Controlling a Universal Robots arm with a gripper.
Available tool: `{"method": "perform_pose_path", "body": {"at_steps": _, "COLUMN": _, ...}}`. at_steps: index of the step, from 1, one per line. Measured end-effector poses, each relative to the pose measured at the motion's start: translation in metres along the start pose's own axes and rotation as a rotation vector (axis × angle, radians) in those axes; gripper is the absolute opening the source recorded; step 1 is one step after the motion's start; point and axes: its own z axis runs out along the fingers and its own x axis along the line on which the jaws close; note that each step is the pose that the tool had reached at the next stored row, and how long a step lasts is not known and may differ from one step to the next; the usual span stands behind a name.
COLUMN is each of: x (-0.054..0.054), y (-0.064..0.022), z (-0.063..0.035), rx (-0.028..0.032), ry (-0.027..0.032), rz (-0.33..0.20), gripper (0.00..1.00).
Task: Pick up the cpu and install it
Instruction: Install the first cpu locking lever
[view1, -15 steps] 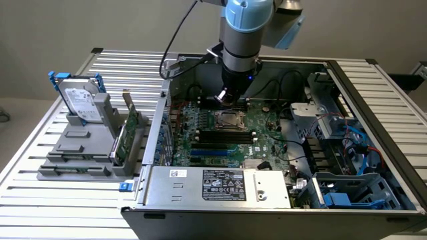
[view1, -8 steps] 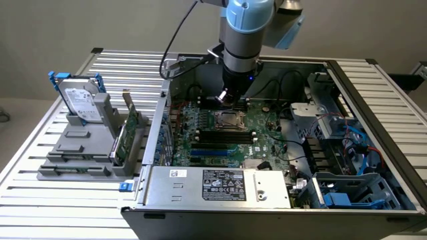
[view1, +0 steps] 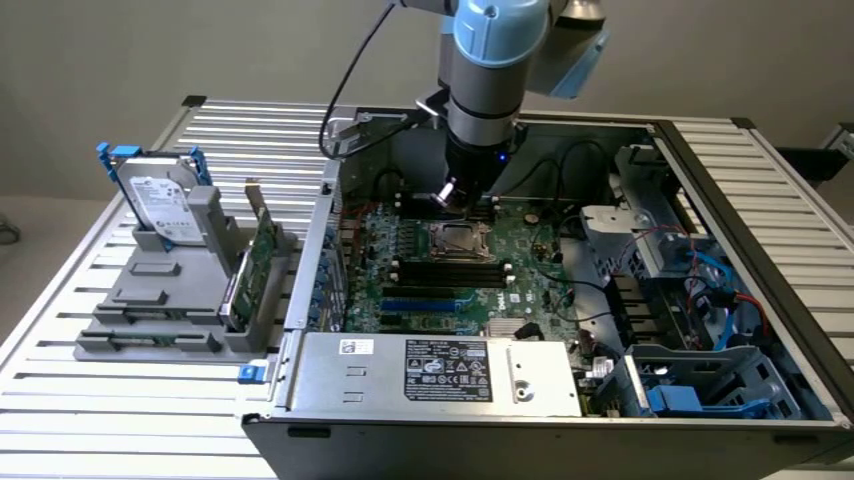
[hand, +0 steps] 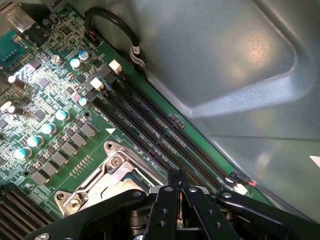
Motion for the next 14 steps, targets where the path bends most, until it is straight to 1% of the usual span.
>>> {"method": "perform_pose_path", "body": {"at_steps": 8, "x": -0.0007, "y": -0.0010, "z": 0.0011, "rx": 0.0066, "ry": 0.0065, "rz": 0.000, "gripper": 0.11}}
{"method": "perform_pose_path", "body": {"at_steps": 14, "x": -0.0014, "y": -0.0018, "z": 0.0015, "rx": 0.0079, "ry": 0.0077, "rz": 0.000, "gripper": 0.11}}
